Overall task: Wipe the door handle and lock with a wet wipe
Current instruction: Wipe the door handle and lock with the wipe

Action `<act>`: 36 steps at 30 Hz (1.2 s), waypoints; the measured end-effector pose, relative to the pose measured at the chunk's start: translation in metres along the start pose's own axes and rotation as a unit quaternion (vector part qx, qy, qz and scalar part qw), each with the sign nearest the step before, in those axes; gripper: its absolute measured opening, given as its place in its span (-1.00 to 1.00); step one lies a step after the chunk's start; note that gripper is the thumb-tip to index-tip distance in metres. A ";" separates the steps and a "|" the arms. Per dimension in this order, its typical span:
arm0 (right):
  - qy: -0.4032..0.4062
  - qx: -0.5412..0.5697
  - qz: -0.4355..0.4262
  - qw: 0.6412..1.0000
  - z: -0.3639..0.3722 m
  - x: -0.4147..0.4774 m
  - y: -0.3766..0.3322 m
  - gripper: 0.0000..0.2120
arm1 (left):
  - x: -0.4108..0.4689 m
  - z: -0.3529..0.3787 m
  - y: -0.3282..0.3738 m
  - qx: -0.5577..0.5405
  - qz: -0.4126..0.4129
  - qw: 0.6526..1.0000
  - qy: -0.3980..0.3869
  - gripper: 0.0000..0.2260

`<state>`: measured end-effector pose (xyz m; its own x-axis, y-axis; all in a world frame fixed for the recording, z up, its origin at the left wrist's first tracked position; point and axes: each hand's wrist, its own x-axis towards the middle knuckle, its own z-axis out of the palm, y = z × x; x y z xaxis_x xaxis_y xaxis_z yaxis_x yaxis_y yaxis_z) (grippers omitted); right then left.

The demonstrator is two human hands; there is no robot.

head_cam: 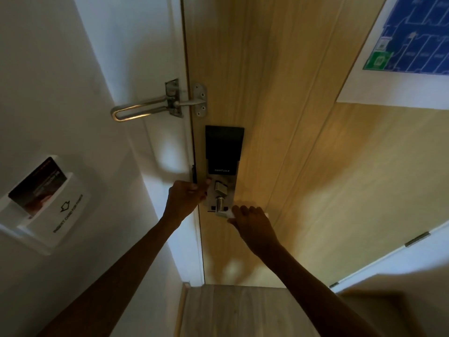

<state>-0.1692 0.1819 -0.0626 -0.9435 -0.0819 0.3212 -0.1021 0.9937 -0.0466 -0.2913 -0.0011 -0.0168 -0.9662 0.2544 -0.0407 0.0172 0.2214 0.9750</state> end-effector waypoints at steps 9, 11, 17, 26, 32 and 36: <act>-0.290 0.230 0.031 0.929 -0.025 0.045 0.020 -0.67 | 0.003 0.000 -0.002 -0.003 0.001 1.000 -0.004 -0.68; -0.324 0.264 0.048 0.907 -0.030 0.045 0.028 -0.57 | 0.002 -0.001 -0.001 -0.012 -0.009 1.000 -0.004 -0.72; -0.094 -0.017 -0.048 0.994 -0.002 0.000 0.012 -0.65 | 0.002 0.000 0.001 -0.025 -0.014 1.000 -0.004 -0.76; -0.387 0.149 0.137 0.900 -0.004 0.065 0.022 -0.55 | 0.001 -0.002 0.002 0.000 0.005 1.000 -0.010 -0.74; -0.121 0.027 0.073 0.990 0.004 0.037 0.010 -0.78 | 0.002 -0.001 0.000 0.014 0.016 1.000 -0.003 -0.70; 0.010 -0.017 0.038 0.999 0.016 0.016 0.003 -0.77 | 0.003 0.001 -0.001 0.007 0.010 1.000 -0.001 -0.71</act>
<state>-0.1897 0.1823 -0.0723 -0.9418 -0.0054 0.3362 -0.0198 0.9990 -0.0396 -0.2940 0.0004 -0.0183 -0.9651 0.2611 -0.0210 0.0410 0.2296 0.9724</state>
